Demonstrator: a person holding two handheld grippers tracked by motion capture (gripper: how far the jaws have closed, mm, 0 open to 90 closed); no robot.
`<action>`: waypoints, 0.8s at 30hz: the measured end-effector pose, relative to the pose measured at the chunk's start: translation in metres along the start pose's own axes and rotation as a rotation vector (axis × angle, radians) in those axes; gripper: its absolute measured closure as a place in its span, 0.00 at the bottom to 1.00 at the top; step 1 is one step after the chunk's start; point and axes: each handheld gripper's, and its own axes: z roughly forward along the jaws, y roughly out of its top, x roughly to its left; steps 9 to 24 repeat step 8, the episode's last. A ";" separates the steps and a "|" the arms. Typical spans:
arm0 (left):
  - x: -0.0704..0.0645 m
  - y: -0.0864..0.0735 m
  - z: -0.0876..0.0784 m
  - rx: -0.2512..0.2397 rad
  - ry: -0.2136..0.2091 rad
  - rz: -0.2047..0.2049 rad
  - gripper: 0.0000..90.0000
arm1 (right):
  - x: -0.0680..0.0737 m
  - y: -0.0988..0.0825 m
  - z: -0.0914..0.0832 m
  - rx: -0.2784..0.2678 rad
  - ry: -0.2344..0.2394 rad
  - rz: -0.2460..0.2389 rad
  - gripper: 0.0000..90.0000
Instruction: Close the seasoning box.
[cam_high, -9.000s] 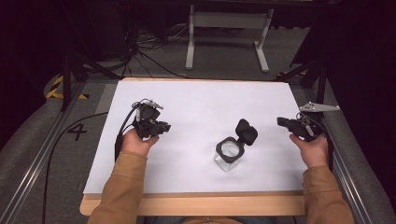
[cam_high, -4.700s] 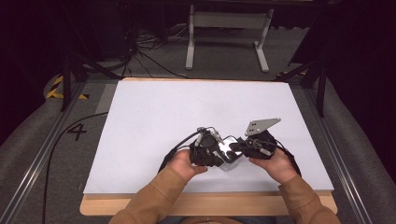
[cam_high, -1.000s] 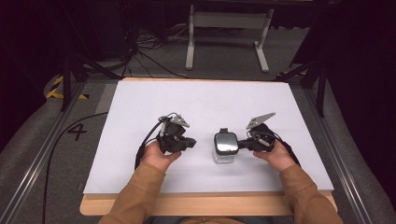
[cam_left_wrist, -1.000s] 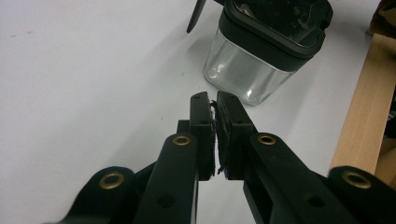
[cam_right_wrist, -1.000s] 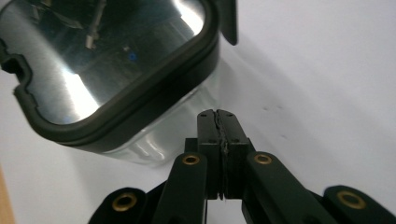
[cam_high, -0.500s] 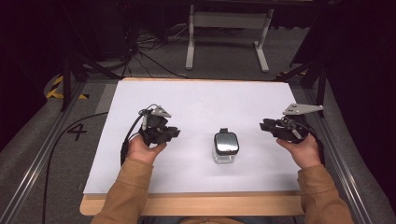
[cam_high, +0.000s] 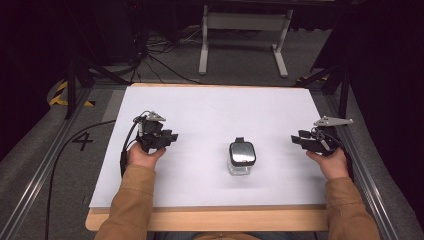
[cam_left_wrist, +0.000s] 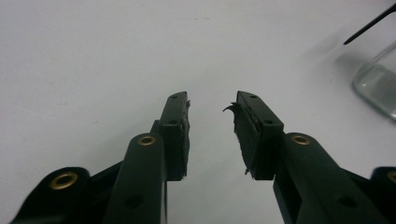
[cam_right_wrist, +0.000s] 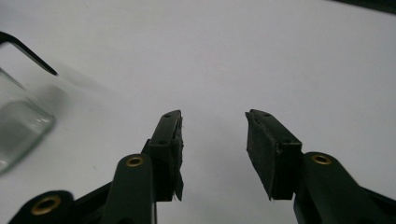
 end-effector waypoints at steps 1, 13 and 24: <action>0.001 -0.002 0.003 0.001 -0.002 0.002 0.72 | -0.002 -0.003 0.003 0.011 -0.005 0.007 0.61; 0.000 -0.004 0.017 0.025 -0.024 0.001 0.65 | -0.006 -0.015 0.019 0.058 -0.012 0.011 0.56; 0.000 -0.004 0.017 0.025 -0.024 0.001 0.65 | -0.006 -0.015 0.019 0.058 -0.012 0.011 0.56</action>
